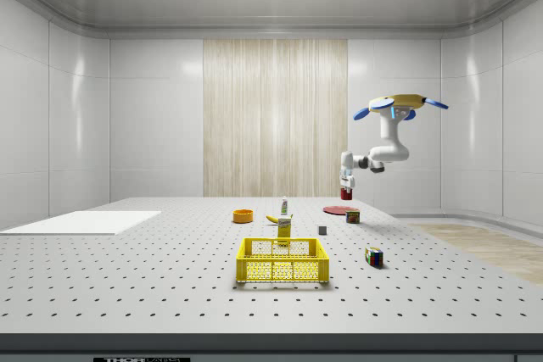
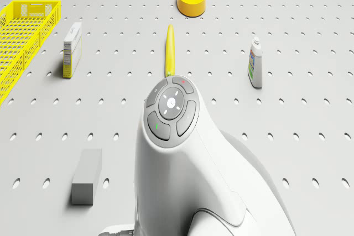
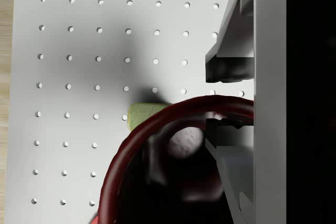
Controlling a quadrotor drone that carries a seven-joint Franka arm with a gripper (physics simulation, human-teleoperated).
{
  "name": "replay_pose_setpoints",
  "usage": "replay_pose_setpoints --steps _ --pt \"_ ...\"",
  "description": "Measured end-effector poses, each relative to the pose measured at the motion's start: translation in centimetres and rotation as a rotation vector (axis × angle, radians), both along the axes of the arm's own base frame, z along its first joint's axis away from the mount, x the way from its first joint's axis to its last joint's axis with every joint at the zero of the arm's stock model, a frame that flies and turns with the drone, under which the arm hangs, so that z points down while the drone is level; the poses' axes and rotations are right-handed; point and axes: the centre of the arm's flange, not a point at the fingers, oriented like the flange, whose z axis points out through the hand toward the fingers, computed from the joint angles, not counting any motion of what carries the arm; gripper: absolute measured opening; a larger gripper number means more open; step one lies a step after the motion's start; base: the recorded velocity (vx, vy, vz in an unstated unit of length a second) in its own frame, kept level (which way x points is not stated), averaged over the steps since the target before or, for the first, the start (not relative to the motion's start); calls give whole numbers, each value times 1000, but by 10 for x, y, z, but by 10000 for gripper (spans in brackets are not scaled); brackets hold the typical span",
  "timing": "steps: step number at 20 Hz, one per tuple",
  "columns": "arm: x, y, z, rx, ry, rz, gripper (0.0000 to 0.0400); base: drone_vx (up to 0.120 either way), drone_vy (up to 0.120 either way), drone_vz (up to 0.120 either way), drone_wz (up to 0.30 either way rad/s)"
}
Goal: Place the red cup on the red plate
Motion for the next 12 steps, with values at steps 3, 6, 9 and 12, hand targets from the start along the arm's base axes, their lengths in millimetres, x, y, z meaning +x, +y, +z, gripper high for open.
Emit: replay_pose_setpoints --steps 3,6,9,12 --pt "0 0 0 0 0 0 99 80 -120 0 0" --pt "0 0 0 0 0 0 99 0 -120 0 0" --pt "0 0 0 0 0 0 99 0 -120 -80 0" --pt "0 0 0 0 0 0 99 0 -120 -40 0"
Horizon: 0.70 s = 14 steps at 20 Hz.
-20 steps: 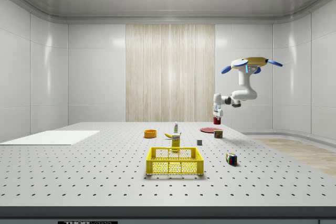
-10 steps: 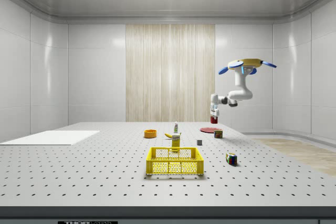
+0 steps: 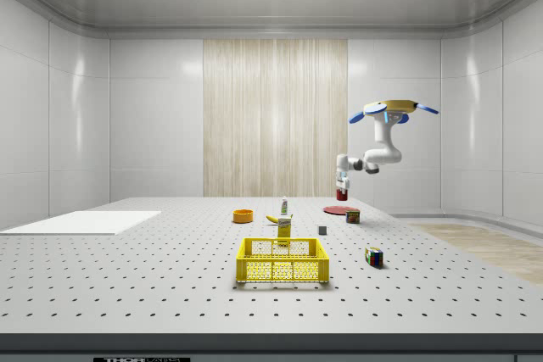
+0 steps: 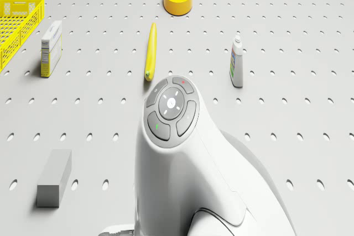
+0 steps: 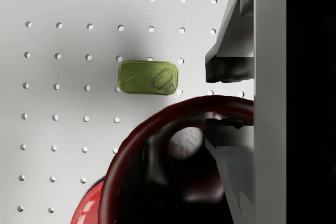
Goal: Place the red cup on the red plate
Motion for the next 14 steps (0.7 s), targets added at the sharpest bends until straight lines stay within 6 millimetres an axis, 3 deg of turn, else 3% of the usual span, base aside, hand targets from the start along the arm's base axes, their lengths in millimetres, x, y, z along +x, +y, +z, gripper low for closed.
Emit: replay_pose_setpoints --steps 2,9,12,14 --pt "0 0 0 0 0 0 99 0 -120 0 0" --pt "0 0 0 0 0 0 100 0 -120 -114 0" --pt "0 0 0 0 0 0 100 -13 -120 0 0" --pt "0 0 0 0 0 0 100 -120 -120 0 0"
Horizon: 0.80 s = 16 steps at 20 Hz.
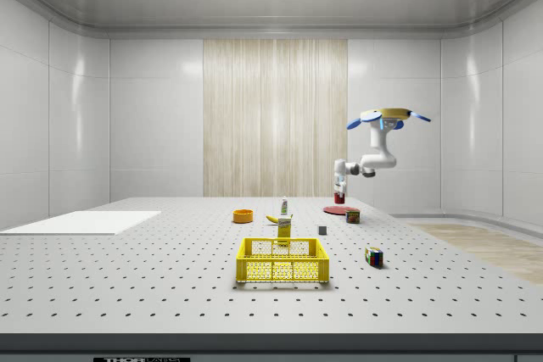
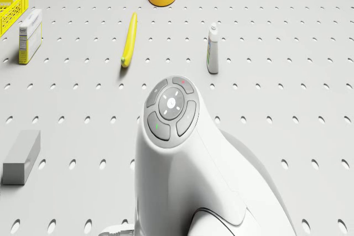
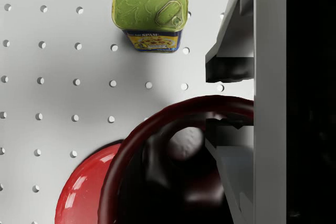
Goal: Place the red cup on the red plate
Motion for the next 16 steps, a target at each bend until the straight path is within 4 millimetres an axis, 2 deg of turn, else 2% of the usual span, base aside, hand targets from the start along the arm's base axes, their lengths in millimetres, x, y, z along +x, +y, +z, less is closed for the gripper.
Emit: replay_pose_setpoints --steps 3,6,16 --pt "0 0 0 0 0 -1 100 -93 -120 0 0" --pt "0 0 0 0 0 -2 100 0 -120 -80 0" --pt "0 0 0 0 0 -2 100 0 -120 -12 0"
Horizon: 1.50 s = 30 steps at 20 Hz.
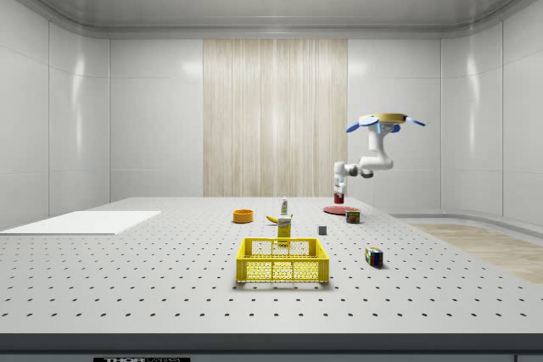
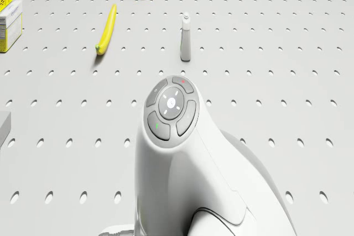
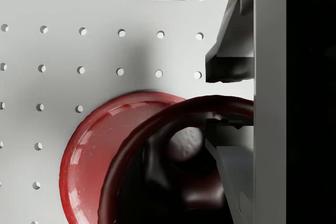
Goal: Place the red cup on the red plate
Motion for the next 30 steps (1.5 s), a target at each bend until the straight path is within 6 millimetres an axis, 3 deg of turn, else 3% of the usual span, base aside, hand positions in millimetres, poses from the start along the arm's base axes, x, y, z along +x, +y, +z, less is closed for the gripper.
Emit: replay_pose_setpoints --steps 6,13,30 --pt "0 0 0 0 0 0 100 -87 -120 0 0" --pt "0 0 1 0 0 2 100 0 -120 0 0" --pt "0 0 54 1 0 -16 99 0 -2 0 0"
